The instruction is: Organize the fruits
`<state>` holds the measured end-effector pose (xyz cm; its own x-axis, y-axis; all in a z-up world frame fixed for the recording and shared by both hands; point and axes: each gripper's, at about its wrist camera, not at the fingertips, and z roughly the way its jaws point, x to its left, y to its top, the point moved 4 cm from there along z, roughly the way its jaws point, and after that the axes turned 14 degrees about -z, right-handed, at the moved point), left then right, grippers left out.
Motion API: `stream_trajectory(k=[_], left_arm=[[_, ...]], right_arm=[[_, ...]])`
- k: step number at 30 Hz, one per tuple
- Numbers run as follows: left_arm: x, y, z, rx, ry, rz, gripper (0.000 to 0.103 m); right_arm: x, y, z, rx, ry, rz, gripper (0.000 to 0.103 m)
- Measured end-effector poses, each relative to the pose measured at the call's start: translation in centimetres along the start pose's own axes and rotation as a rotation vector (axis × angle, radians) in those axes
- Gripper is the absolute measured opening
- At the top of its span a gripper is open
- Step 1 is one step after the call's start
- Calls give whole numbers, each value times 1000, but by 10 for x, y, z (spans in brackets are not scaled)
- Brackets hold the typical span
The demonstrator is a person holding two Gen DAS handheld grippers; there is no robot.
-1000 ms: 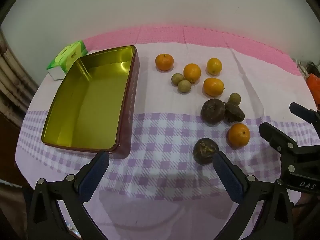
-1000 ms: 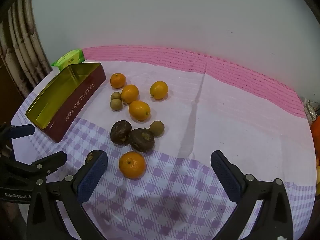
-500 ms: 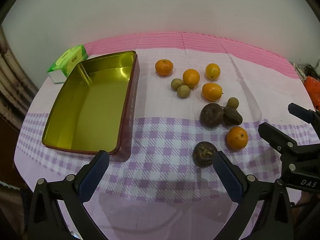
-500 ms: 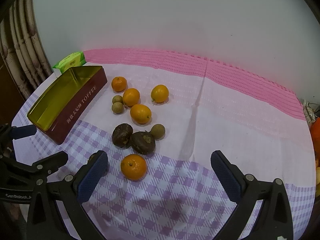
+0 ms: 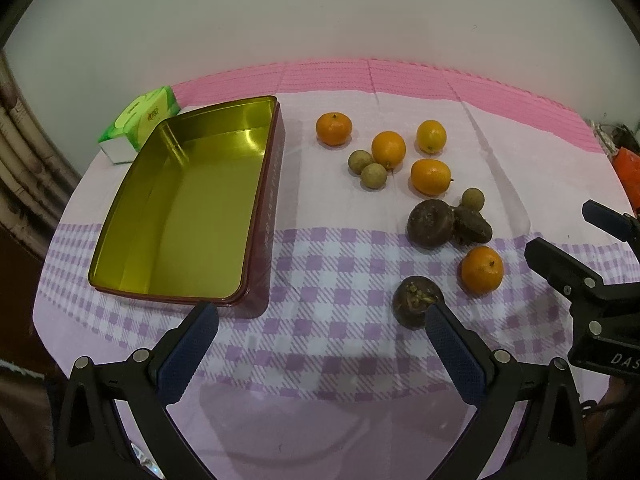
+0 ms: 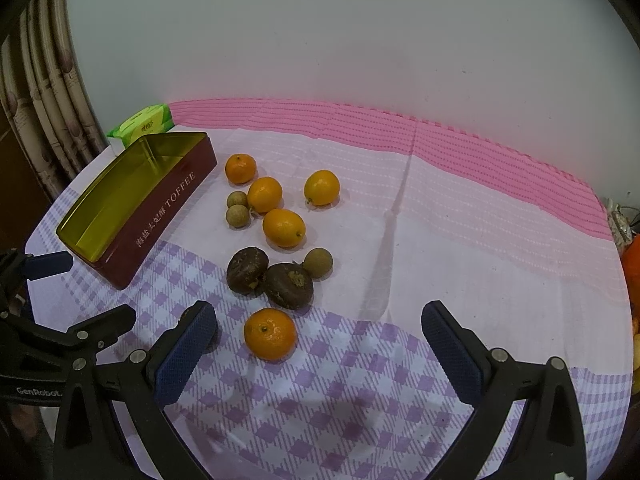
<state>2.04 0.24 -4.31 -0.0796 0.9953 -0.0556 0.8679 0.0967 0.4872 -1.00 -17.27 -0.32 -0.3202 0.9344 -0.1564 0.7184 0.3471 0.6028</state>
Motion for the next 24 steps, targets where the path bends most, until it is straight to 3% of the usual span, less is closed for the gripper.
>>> stream_trajectory(k=[24], left_arm=[[9,1,0,14,14,-20,102]], right_arm=[[1,-3,-1,2,10,4,102]])
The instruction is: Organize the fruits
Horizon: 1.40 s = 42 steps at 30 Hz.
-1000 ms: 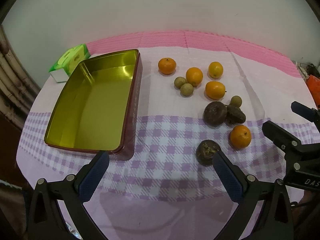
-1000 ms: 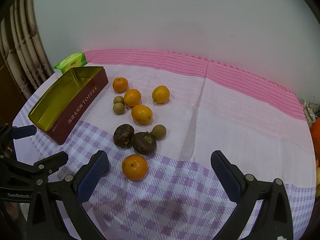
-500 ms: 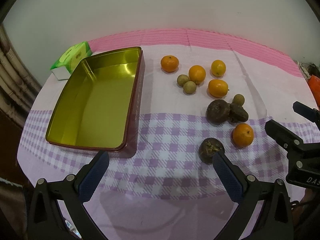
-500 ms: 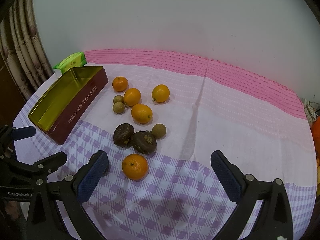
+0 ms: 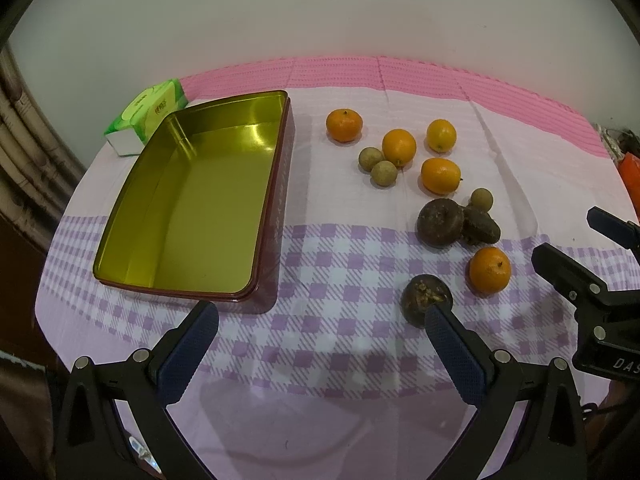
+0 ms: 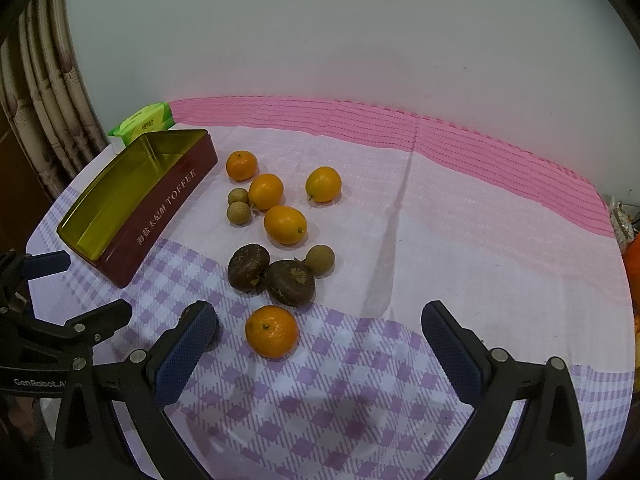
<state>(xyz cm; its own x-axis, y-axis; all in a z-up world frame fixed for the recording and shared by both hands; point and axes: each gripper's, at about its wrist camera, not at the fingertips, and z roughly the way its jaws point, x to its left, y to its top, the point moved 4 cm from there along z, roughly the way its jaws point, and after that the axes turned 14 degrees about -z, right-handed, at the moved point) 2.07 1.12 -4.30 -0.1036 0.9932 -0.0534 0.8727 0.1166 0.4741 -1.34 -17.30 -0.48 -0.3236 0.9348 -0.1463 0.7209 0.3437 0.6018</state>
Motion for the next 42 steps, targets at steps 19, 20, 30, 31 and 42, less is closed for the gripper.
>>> stream_trajectory(k=[19,20,30,31,42], left_arm=[[2,0,1,9,-1,-10,102],[2,0,1,11,-1,-11,102],[3,0,0,10,-3,-9,102],[3,0,0,9,-2,-10,102],[4,-2,0,11,-2,-13,102]], right_arm=[[5,-2,2,18,13,-9,102],[5,-3,2,18,14,-11,102],[10,-3,2,22,19,-22,102],[10,-3,2,22,19,-23,102],[12,-5,2,26,28,-24,102]])
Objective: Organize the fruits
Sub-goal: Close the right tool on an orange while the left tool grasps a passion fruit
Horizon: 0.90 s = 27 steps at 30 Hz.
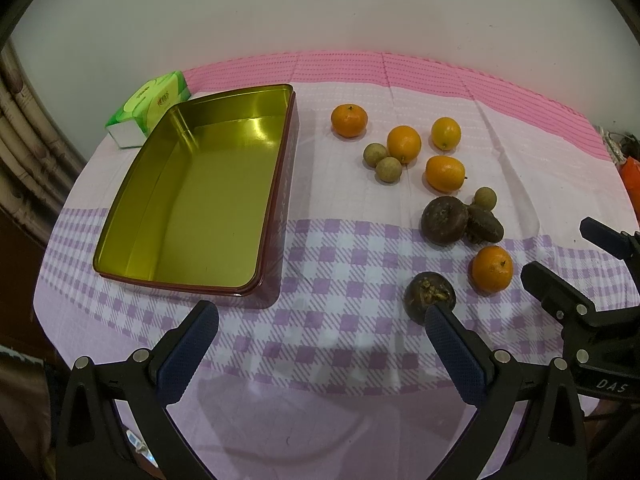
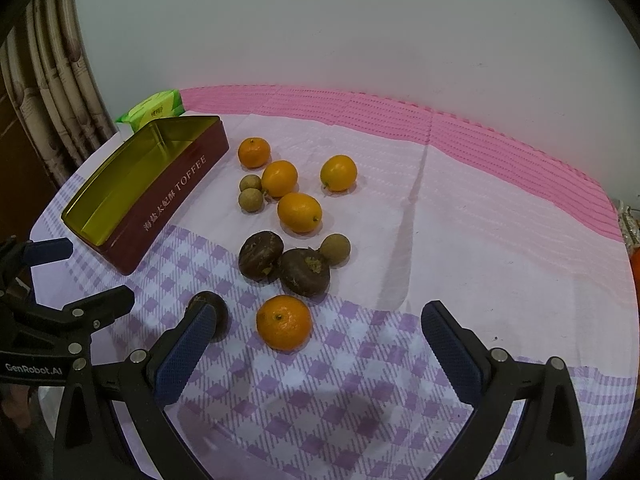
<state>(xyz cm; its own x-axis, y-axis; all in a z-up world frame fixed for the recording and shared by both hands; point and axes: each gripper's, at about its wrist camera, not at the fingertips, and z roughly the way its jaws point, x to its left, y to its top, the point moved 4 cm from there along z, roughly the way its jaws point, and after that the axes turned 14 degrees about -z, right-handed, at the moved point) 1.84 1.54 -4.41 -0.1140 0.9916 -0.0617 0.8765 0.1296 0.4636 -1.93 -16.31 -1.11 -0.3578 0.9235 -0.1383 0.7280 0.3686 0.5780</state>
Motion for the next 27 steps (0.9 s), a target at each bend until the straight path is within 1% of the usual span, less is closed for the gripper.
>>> stream_trajectory(k=[3,9,11,13,14,16,18,20,22,24,25,27], left_arm=[[0,0,0,-1,0,-1,102],[3,1,1,0,-7,-10,102],[5,2,0,2,-9,-11,102],[5,2,0,4,-12,-9,102],[4,2,0,5,-17,-4,102],[3,2,-1,4,-24,7,102],[2,2,-1,7,-32,14,102],[0,2,-1,9,-40,21,102],[-1,2,0,10,-46,28,101],[-2,2,0,9,-48,31,99],[-3,2,0,9,-51,34,95],[-4,2,2,15,-57,38,94]], right_arm=[[1,0,1,0,5,-4,101],[4,-2,7,17,27,-14,89],[4,-3,10,23,28,-17,79],[4,-5,14,34,39,-11,73],[4,-6,15,37,43,-6,71],[6,-8,21,49,53,-4,70],[9,-10,25,60,60,-3,66],[12,-12,32,74,71,-10,58],[16,-13,39,89,72,-17,56],[18,-13,46,103,86,-10,54],[18,-13,48,105,92,-8,52],[19,-13,53,112,100,-11,49]])
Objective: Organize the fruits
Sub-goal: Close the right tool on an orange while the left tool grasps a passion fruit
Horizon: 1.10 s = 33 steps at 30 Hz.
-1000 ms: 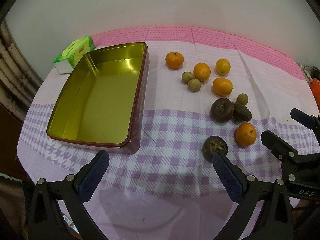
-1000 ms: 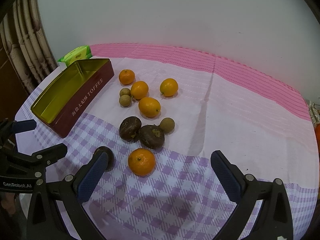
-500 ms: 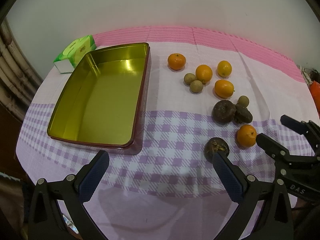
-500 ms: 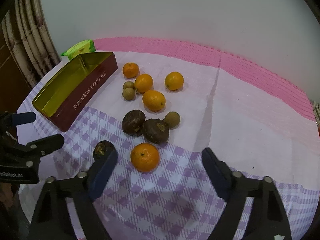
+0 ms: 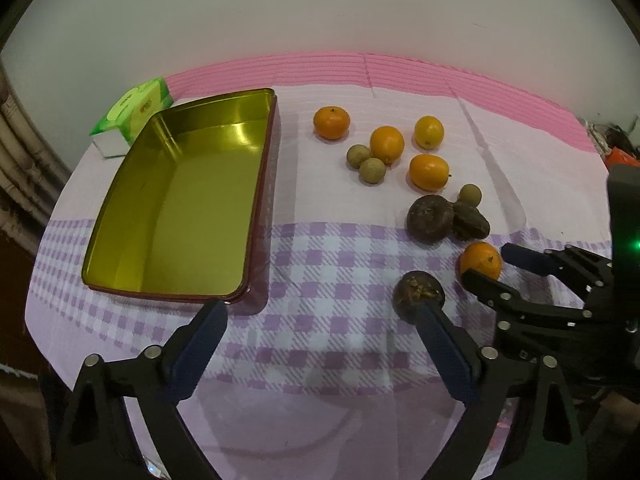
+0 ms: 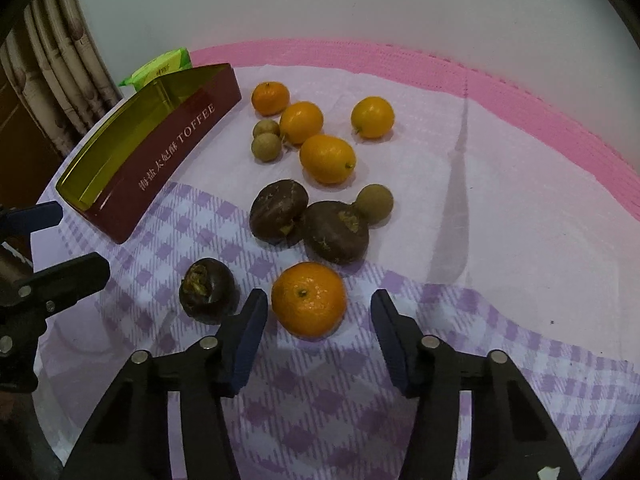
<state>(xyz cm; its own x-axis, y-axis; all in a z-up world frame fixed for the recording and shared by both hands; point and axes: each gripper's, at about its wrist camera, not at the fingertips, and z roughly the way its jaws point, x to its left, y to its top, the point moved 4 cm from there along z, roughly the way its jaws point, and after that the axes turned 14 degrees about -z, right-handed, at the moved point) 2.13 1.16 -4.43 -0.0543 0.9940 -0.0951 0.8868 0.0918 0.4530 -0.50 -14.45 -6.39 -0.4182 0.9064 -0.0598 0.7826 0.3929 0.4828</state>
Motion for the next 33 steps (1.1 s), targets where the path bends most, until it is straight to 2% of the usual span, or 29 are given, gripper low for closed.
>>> stream_trajectory(k=[5,12,15,21,25,33], left_arm=[[-4,-1,2,5,-12,14,92],[-14,-4,4,19,-32,43,89],[-20,-6,4,25,-49,63,89],[-36,-10,15,78,-99,91,89],[-47,-12,27,116,-117,107,80],[-56,-8,52,175,-144,111,66]], right_arm=[[3,1,6,5,16,-1,38],[5,0,7,7,7,-2,37],[-4,-4,5,18,-23,12,36],[-52,-14,1,45,-140,125,36],[-69,-16,1,45,-149,176,36],[-67,-12,8,39,-137,177,36]])
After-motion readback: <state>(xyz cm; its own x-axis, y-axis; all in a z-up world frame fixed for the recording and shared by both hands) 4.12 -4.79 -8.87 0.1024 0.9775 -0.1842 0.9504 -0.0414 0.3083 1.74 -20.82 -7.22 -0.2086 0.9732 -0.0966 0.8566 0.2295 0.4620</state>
